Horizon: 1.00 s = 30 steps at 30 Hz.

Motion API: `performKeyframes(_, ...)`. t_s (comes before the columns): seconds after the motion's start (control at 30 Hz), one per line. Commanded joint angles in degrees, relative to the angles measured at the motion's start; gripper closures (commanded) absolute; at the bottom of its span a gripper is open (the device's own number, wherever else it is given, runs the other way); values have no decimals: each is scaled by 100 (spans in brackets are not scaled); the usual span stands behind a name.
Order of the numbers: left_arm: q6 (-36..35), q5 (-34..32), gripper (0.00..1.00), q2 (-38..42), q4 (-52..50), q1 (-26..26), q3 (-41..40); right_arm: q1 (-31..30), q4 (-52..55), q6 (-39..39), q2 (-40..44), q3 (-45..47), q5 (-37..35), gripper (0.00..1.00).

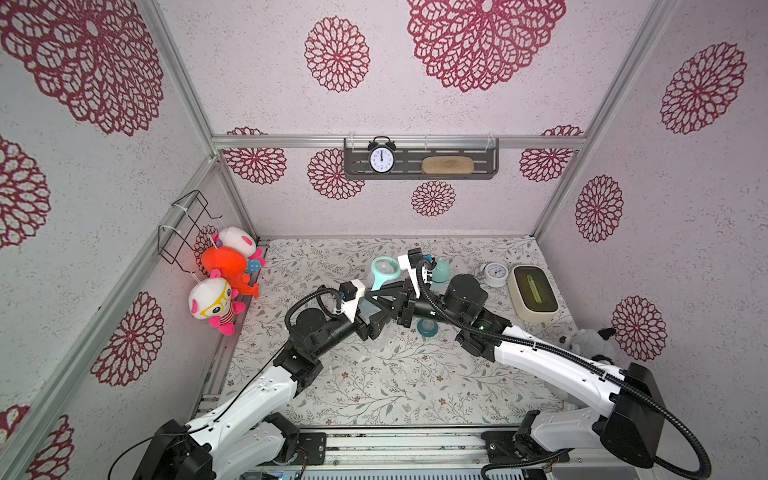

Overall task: Assemble the baby bottles
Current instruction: Put on the handle of the baby bottle.

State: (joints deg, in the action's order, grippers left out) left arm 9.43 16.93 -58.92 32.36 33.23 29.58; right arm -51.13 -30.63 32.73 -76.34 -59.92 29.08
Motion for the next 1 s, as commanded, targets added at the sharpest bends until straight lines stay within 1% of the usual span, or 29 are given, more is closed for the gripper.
performKeyframes(0.0,-117,-25,100,-26,317,43,110,24,-347,61,31,-13,222,100)
performKeyframes(0.33,-116,-45,100,-125,383,47,114,15,-527,123,-118,-72,448,100)
performKeyframes(0.63,-94,-183,100,-32,455,43,69,-13,-766,264,-145,177,434,100)
performKeyframes(0.8,9,-422,100,-59,473,43,88,-70,-747,260,-149,243,373,100)
performKeyframes(0.97,46,-432,100,-60,692,43,16,-129,-772,258,-145,285,235,100)
